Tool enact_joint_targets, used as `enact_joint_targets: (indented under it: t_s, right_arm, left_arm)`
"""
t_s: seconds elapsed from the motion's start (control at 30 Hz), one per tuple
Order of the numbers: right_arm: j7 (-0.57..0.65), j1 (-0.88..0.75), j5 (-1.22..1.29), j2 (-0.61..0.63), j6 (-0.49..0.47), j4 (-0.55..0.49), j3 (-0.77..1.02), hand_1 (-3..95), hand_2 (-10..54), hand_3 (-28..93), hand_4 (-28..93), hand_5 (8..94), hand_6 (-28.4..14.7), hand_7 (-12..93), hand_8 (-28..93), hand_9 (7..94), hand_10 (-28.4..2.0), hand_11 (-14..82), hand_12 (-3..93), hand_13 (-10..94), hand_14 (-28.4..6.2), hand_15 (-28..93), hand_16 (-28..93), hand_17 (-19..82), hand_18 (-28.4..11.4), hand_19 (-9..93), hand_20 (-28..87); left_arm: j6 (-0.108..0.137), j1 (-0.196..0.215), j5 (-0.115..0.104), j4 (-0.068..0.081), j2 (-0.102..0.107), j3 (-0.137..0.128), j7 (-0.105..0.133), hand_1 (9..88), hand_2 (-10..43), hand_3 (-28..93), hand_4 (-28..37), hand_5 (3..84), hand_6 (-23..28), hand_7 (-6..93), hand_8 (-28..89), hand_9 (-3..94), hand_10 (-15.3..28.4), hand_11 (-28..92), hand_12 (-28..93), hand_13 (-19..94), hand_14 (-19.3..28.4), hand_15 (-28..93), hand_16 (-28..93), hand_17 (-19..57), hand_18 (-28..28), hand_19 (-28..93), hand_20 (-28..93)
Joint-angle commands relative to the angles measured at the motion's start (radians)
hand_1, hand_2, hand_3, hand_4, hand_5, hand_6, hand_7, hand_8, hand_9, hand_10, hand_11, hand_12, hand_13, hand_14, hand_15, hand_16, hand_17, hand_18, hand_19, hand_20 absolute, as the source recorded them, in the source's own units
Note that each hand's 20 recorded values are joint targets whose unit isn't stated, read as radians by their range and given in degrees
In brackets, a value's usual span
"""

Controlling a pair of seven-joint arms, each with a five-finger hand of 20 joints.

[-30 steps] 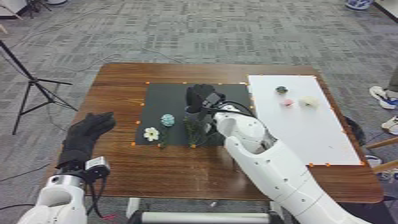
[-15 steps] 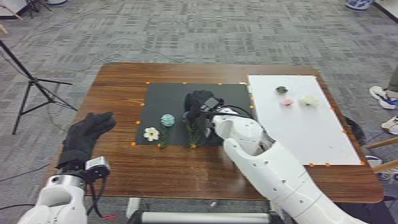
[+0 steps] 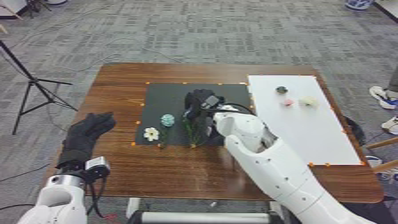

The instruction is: Arrange flowers

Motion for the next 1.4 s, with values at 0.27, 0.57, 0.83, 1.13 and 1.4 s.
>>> enact_joint_targets:
  t_s: [0.27,0.57,0.83,1.13,1.4]
  right_arm:
    - [0.043,0.065,0.117,0.187,0.025,-0.226,0.055,40.2,-9.4,69,-18,58.9,0.8,20,-12,65.3,-12.4,9.7,10.7,71,-10.7,60,33,35,-23.7,82,54]
    - [0.017,-0.059,0.043,0.371,0.256,-0.246,0.256,35.0,-9.5,69,-19,53.8,-0.2,19,-11,59.5,-12.9,9.4,13.2,67,-12.3,47,31,33,-24.2,80,55]
    - [0.008,-0.128,-0.033,0.403,0.156,-0.139,0.351,33.6,-9.5,69,-20,52.1,-0.2,20,-11,57.7,-13.4,10.8,15.8,65,-13.1,50,31,32,-24.0,79,56]
    - [-0.022,-0.154,-0.122,0.368,0.122,-0.022,0.395,34.2,-9.5,69,-20,52.9,-0.1,22,-11,59.0,-13.1,11.8,16.1,65,-12.9,52,30,32,-24.0,79,56]
    - [-0.016,-0.207,-0.120,0.386,0.111,-0.035,0.424,34.4,-9.5,69,-21,52.7,0.1,22,-11,59.3,-13.0,12.0,16.1,65,-13.0,52,30,32,-24.0,79,56]
  left_arm:
    - [-0.007,0.023,0.006,-0.012,-0.009,-0.006,0.001,23.4,13.2,68,-28.3,50.7,2.6,17.2,-7,49.4,13.9,22,13,38,17.3,21,-1,4.2,8.9,7,13]
    - [-0.004,0.041,0.005,-0.019,-0.009,-0.019,0.000,23.6,13.1,68,-28.3,51.0,2.3,17.4,-7,49.4,13.9,22,13,38,17.4,21,-1,4.2,8.9,7,13]
    - [-0.006,0.034,0.010,-0.019,-0.006,-0.014,-0.005,23.9,13.1,67,-28.2,51.1,2.2,17.6,-7,49.4,13.8,22,13,38,17.4,21,-1,4.1,8.9,7,13]
    - [-0.013,0.034,0.009,-0.019,-0.003,-0.017,-0.010,23.8,13.1,67,-28.3,51.2,2.2,17.5,-7,49.5,13.9,22,13,38,17.5,21,-1,4.1,8.9,7,13]
    - [-0.011,0.043,0.006,-0.022,-0.008,-0.018,-0.002,23.9,13.1,67,-28.3,51.3,2.1,17.5,-7,49.5,13.8,22,13,38,17.5,21,-1,4.1,8.9,7,13]
